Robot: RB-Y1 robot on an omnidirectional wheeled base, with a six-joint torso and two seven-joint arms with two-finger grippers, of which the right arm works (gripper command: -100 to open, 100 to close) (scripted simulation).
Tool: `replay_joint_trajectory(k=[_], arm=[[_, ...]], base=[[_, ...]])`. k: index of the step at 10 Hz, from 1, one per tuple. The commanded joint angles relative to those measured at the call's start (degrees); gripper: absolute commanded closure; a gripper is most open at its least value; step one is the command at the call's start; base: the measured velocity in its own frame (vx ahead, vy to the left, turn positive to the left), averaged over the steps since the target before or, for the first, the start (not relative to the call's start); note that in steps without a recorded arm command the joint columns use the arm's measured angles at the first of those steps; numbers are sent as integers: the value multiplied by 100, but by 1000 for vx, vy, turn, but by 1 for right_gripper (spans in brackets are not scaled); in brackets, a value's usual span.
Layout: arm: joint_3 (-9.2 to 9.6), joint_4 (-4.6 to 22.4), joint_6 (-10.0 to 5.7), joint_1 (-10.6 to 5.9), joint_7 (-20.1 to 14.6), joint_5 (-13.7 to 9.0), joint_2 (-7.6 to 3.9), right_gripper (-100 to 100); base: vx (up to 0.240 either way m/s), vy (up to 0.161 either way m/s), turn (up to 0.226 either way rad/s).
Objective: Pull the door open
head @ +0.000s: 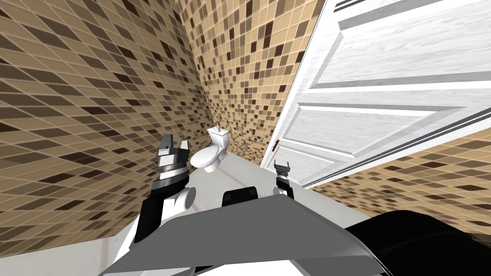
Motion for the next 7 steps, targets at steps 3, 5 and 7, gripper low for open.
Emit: replay_joint_trajectory(k=[3, 5, 7], arm=[[-39, 460, -144, -107, -434, -420, -71, -100], [-48, 693, -233, -143, -655, -629, -102, -100], [-57, 915, -318, -178, -868, -829, -132, -100]], base=[[77, -60, 173], [68, -69, 149], [62, -55, 167]])
